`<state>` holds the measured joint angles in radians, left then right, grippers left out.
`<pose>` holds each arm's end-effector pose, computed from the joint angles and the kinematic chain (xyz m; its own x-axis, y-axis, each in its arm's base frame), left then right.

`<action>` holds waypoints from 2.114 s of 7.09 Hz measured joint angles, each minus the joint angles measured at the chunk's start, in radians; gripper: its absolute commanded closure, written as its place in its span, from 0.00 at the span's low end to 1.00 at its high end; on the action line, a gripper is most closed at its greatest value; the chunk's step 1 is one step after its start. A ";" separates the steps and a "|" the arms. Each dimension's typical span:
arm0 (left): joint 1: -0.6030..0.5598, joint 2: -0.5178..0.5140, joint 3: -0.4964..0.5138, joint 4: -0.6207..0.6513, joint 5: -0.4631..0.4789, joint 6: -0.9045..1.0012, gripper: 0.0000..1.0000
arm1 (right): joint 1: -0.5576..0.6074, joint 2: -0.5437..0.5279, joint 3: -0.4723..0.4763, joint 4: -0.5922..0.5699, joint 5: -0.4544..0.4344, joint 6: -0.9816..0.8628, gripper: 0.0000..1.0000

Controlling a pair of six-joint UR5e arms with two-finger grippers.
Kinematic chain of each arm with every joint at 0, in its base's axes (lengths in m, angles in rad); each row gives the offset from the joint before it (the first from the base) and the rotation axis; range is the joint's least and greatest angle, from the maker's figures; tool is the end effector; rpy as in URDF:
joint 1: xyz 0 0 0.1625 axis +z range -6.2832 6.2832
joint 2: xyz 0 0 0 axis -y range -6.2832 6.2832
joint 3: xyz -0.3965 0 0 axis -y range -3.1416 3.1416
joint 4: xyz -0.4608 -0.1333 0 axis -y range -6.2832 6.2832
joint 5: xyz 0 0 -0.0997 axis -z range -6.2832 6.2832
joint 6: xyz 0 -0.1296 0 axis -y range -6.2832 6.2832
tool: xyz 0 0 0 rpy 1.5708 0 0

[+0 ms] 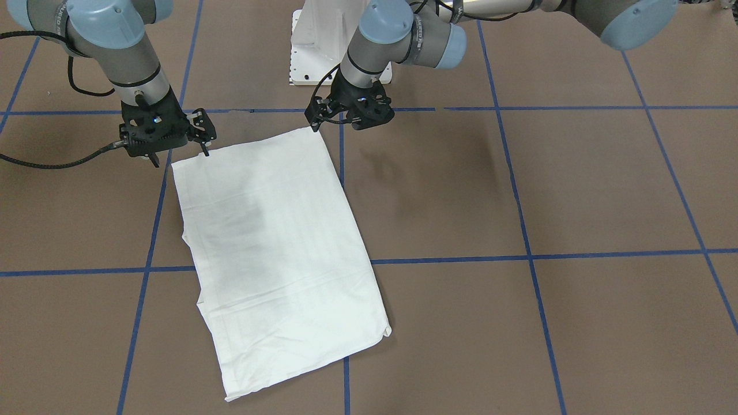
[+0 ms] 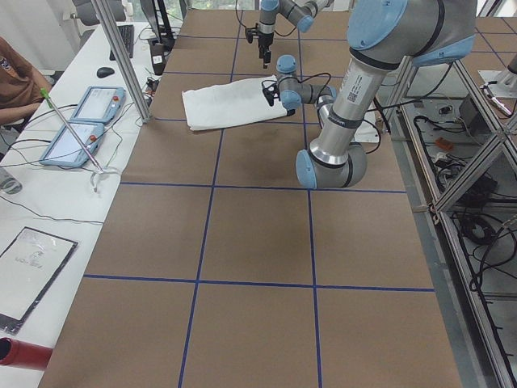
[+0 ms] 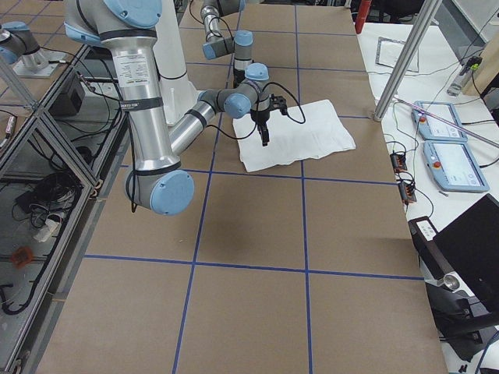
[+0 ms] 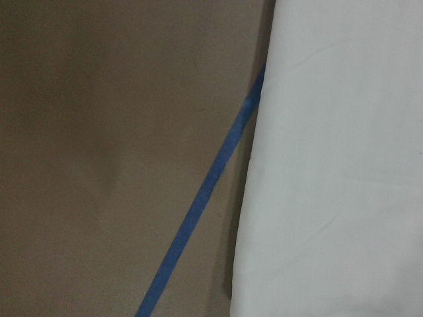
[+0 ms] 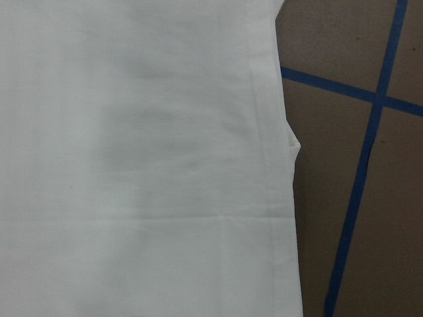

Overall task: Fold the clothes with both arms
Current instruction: 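Hold the left gripper at the shirt's nearest edge, right gripper beside it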

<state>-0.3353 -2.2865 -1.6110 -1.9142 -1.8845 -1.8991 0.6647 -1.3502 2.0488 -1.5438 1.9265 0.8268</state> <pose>0.6781 -0.3351 0.1128 0.3888 -0.4603 -0.7981 0.1888 0.8877 -0.4199 -0.4138 -0.4363 0.2778 0.7016 -0.2567 0.6647 0.1072 0.9603 0.2577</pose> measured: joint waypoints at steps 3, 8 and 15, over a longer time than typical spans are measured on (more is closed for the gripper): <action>0.021 -0.051 0.096 -0.017 0.010 -0.016 0.13 | 0.002 -0.001 0.001 0.027 0.009 0.029 0.00; 0.054 -0.072 0.151 -0.075 0.010 -0.021 0.64 | 0.005 -0.006 0.001 0.028 0.009 0.031 0.00; 0.052 -0.084 0.151 -0.083 0.055 -0.006 0.52 | 0.008 -0.010 -0.003 0.028 0.008 0.031 0.00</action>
<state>-0.2838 -2.3708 -1.4598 -1.9975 -1.8293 -1.9046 0.6726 -1.3604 2.0459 -1.5156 1.9344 0.8575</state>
